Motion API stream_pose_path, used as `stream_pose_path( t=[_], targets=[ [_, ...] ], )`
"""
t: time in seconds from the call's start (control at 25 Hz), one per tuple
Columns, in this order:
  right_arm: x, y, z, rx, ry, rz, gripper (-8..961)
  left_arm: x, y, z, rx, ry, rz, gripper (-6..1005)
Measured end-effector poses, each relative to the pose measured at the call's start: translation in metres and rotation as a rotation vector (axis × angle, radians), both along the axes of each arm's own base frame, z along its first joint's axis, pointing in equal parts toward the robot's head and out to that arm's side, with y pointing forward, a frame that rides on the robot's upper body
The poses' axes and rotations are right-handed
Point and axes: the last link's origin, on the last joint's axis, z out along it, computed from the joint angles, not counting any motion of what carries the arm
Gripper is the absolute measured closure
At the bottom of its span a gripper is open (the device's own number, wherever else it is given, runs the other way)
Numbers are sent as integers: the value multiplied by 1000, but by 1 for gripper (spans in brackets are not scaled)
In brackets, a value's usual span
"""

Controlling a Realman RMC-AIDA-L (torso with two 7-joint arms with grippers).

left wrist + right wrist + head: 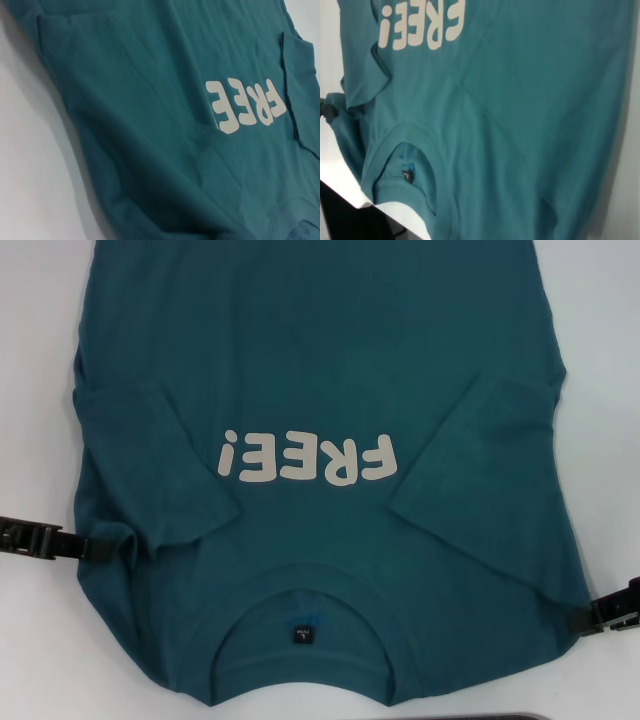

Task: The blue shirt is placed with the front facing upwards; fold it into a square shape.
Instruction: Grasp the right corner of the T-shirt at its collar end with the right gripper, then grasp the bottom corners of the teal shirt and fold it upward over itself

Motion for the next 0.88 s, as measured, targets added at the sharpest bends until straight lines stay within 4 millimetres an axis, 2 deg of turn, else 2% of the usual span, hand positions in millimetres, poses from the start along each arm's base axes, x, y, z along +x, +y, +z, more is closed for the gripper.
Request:
stream_pose_path(
  t=[0.12,0.88],
  targets=[
    [1,1,2,4,-6,-6,740,0,0,0,1,0,-1,950],
    [0,7,4,-3,-35,9,784,0,1,0,4,2,-1,949]
  ],
)
